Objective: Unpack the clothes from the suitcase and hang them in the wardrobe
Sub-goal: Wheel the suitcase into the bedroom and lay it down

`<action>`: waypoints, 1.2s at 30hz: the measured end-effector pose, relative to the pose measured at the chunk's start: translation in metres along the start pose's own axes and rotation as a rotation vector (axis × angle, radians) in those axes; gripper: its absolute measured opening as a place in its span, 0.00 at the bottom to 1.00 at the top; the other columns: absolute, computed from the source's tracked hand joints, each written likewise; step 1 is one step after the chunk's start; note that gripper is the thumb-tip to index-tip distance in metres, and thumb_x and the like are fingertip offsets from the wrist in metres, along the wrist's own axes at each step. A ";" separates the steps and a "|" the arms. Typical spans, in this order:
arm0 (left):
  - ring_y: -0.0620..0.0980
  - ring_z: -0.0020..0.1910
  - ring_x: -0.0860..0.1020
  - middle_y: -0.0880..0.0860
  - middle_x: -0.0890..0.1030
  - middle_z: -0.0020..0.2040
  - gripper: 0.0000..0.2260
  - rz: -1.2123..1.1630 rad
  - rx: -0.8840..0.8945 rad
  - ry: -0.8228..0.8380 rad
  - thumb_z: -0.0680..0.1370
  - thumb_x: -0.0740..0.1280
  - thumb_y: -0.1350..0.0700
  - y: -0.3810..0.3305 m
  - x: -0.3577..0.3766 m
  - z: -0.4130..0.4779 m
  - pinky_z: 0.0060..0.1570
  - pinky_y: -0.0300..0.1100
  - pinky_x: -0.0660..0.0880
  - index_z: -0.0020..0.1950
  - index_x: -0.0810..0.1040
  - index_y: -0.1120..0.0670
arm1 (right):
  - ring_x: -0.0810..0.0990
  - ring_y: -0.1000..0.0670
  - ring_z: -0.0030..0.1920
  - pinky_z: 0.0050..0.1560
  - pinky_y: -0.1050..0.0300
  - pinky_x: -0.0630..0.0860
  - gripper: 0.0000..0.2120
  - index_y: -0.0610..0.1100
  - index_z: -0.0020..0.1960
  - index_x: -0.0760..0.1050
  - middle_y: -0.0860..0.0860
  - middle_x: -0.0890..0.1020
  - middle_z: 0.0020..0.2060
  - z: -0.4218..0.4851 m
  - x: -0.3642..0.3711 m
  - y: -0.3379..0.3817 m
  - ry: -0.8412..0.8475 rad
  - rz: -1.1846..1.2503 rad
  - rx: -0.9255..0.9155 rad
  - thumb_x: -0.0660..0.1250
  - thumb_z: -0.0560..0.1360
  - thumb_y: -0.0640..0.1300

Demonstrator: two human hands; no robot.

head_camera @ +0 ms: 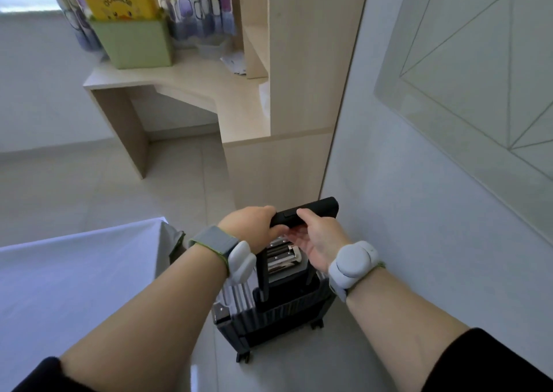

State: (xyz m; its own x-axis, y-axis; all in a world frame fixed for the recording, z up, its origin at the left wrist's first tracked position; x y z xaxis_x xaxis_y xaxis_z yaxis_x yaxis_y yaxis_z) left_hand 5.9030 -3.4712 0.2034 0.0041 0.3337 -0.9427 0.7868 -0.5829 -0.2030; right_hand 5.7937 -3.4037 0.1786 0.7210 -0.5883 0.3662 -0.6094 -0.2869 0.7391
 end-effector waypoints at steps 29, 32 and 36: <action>0.55 0.42 0.75 0.58 0.78 0.42 0.23 -0.317 -0.292 -0.004 0.82 0.50 0.43 0.018 -0.008 0.054 0.49 0.44 0.71 0.41 0.76 0.57 | 0.80 0.47 0.35 0.36 0.58 0.77 0.05 0.37 0.48 0.72 0.40 0.79 0.41 0.067 0.009 0.027 0.051 -0.097 0.084 0.62 0.77 0.40; 0.55 0.40 0.76 0.58 0.79 0.39 0.25 -0.318 -0.311 -0.049 0.82 0.50 0.43 0.016 -0.007 0.051 0.48 0.45 0.73 0.40 0.77 0.58 | 0.80 0.46 0.37 0.40 0.56 0.78 0.05 0.37 0.49 0.73 0.41 0.80 0.42 0.066 0.007 0.025 0.074 -0.111 0.082 0.62 0.77 0.39; 0.56 0.42 0.79 0.58 0.82 0.41 0.27 -0.296 -0.327 -0.066 0.81 0.49 0.42 0.019 -0.005 0.059 0.50 0.48 0.75 0.40 0.78 0.57 | 0.80 0.46 0.38 0.42 0.55 0.79 0.07 0.36 0.51 0.73 0.40 0.80 0.43 0.071 0.010 0.028 0.070 -0.137 0.056 0.62 0.77 0.39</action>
State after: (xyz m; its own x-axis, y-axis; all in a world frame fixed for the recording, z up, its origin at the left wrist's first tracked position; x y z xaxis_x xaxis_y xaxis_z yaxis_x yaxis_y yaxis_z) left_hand 5.8819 -3.5275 0.1887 -0.2818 0.3964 -0.8738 0.9018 -0.2015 -0.3822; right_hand 5.7607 -3.4718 0.1624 0.8187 -0.4874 0.3037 -0.5197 -0.4040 0.7528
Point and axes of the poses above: each hand's wrist, its own z-axis towards the middle knuckle, its own x-axis out of the palm, y = z × x, the point moved 3 cm from there along z, towards the middle knuckle
